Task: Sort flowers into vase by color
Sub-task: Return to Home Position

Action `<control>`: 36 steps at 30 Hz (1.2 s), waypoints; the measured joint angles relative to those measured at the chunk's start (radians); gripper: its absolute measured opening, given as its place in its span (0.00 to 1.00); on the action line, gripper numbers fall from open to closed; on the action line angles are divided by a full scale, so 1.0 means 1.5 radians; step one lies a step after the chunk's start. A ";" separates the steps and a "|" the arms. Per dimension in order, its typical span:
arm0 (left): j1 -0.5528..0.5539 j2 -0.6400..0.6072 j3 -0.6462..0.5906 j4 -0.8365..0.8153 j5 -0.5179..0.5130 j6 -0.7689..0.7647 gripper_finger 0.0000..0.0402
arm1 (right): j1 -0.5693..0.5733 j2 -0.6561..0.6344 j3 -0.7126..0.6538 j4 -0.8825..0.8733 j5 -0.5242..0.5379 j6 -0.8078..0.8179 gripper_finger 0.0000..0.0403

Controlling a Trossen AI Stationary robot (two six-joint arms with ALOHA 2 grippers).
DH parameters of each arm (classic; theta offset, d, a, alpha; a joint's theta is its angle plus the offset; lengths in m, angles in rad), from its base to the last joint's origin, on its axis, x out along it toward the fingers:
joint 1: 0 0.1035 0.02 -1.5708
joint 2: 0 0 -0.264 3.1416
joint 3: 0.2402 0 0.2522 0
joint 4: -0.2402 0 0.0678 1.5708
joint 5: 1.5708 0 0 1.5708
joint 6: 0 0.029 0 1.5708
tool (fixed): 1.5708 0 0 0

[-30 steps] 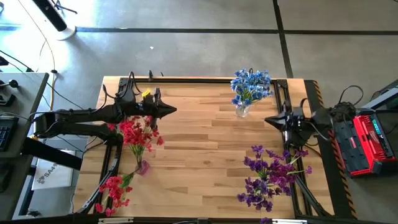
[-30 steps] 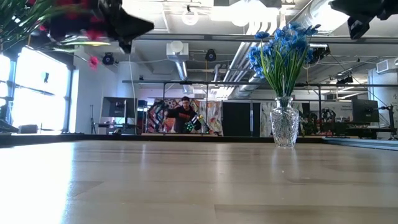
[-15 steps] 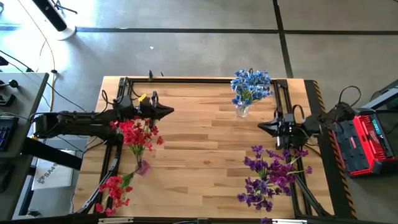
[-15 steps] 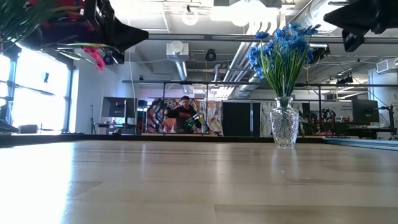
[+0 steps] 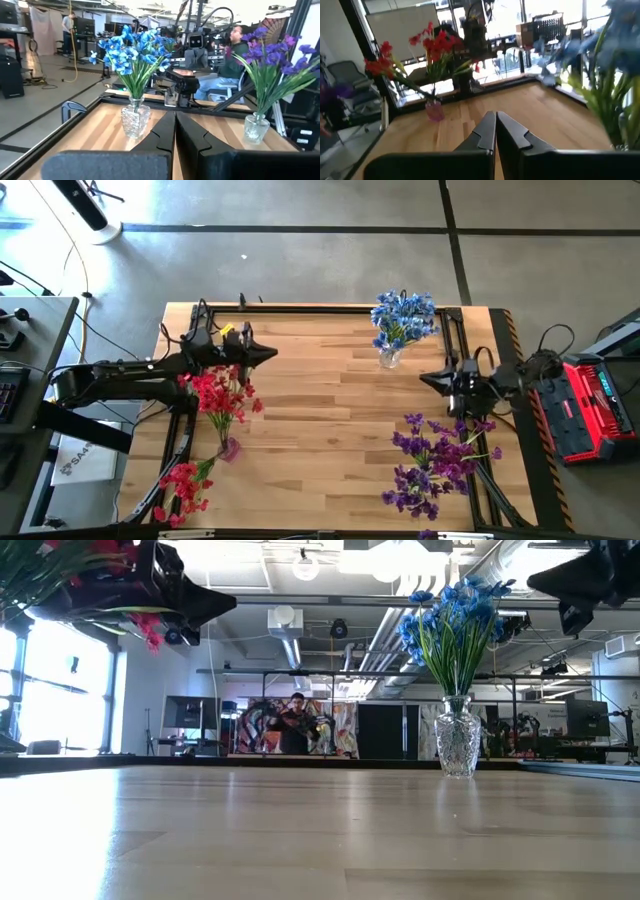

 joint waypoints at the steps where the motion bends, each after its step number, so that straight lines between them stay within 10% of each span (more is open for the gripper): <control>1: 0.001 0.000 0.000 -0.002 0.003 0.005 0.00 | 0.000 0.003 -0.005 -0.003 -0.006 0.007 0.00; 14: 0.004 -0.016 0.000 0.012 0.040 0.016 0.00 | 0.000 0.009 -0.122 0.173 -0.031 0.014 0.00; 26: 0.024 -0.211 0.000 -0.180 0.038 0.016 0.00 | 0.000 0.008 -0.122 0.177 -0.031 0.000 0.00; 36: -0.065 -0.311 -0.099 -0.206 -0.086 -0.026 0.00 | 0.000 0.008 -0.122 0.178 -0.031 0.013 0.00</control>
